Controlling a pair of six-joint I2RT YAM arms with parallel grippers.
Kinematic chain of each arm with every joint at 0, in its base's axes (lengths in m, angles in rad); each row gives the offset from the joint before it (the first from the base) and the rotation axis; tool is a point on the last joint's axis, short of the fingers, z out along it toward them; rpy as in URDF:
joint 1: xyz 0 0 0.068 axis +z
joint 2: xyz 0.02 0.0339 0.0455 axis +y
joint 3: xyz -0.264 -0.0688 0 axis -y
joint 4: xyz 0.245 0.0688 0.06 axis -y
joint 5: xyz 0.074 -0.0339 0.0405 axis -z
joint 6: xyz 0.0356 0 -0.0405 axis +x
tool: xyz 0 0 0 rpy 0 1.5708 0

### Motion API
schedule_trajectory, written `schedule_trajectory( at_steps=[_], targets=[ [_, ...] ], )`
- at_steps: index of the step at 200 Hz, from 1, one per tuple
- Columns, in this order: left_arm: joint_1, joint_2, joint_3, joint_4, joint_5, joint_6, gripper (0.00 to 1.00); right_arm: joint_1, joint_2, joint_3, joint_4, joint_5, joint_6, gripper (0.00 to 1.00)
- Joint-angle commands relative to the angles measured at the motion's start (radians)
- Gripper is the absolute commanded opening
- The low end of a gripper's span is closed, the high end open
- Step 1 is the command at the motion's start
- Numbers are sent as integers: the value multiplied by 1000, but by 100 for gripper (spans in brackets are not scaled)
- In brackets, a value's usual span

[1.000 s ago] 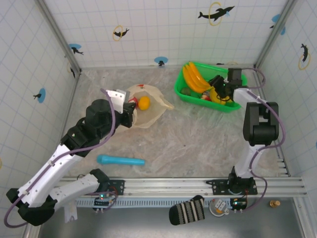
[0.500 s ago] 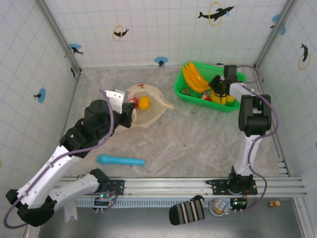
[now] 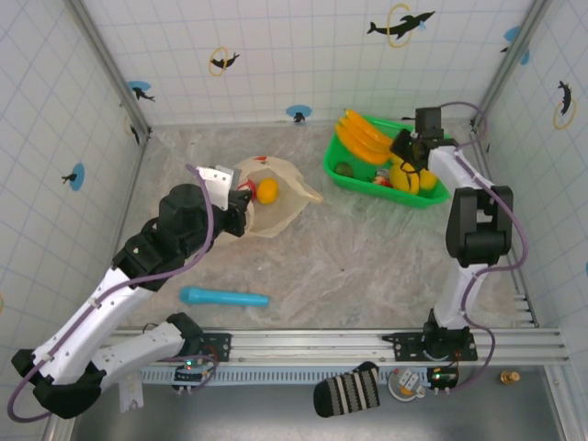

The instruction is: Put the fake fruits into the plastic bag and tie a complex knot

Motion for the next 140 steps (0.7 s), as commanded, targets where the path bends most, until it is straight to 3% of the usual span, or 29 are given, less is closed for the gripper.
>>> schedule_trajectory(
  at_steps=[1,58,140],
  targets=[
    [6,-17,1,-2,3,-17,0,15,-137,35,4,40,-40,0],
    [6,-25,13,-9,-7,-21,0,120,-448,-145,106,-18,-55,0],
    [6,-49,-10,-10,-48,-38,0,541,-822,-449,158,143,-123,0]
  ],
)
